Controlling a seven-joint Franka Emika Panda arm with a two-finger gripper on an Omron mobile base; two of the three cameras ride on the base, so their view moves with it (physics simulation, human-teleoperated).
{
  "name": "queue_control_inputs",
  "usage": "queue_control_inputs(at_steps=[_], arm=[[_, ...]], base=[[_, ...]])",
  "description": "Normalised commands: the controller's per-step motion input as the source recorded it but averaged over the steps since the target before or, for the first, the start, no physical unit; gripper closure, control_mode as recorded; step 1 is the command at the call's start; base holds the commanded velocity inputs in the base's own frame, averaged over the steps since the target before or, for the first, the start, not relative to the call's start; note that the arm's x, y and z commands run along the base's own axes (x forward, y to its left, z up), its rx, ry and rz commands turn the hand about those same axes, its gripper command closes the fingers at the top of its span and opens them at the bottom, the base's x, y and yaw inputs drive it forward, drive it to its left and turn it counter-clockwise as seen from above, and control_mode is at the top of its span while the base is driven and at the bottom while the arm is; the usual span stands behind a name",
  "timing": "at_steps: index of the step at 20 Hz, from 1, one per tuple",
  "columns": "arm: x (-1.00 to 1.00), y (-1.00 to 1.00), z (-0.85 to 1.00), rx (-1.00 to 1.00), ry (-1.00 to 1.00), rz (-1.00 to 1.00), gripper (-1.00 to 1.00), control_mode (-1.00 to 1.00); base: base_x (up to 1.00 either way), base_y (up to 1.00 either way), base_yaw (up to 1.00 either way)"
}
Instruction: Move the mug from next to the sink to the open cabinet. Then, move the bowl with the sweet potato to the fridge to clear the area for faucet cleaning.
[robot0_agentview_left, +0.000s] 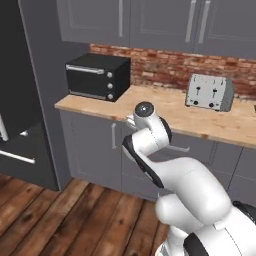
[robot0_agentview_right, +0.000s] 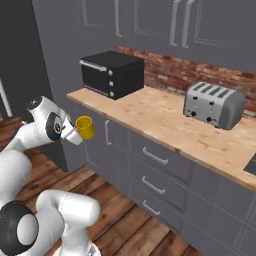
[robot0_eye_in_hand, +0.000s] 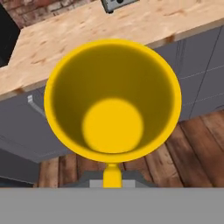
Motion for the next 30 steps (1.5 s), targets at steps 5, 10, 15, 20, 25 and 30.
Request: queue_control_inputs(at_steps=[5, 10, 15, 20, 25, 30], arm=[[0.00, 0.00, 0.00, 0.00, 0.00, 0.00, 1.00, 1.00], [0.00, 0.00, 0.00, 0.00, 0.00, 0.00, 1.00, 1.00], [0.00, 0.00, 0.00, 0.00, 0.00, 0.00, 1.00, 1.00], [0.00, 0.00, 0.00, 0.00, 0.00, 0.00, 1.00, 1.00], [0.00, 0.00, 0.00, 0.00, 0.00, 0.00, 1.00, 1.00], [0.00, 0.00, 0.00, 0.00, 0.00, 0.00, 1.00, 1.00]], base=[[-0.05, -0.42, -0.48], [0.00, -0.50, -0.88], [0.00, -0.58, -0.89], [0.00, -0.56, -0.86], [0.04, -0.59, -0.71], [0.69, -1.00, -0.28]])
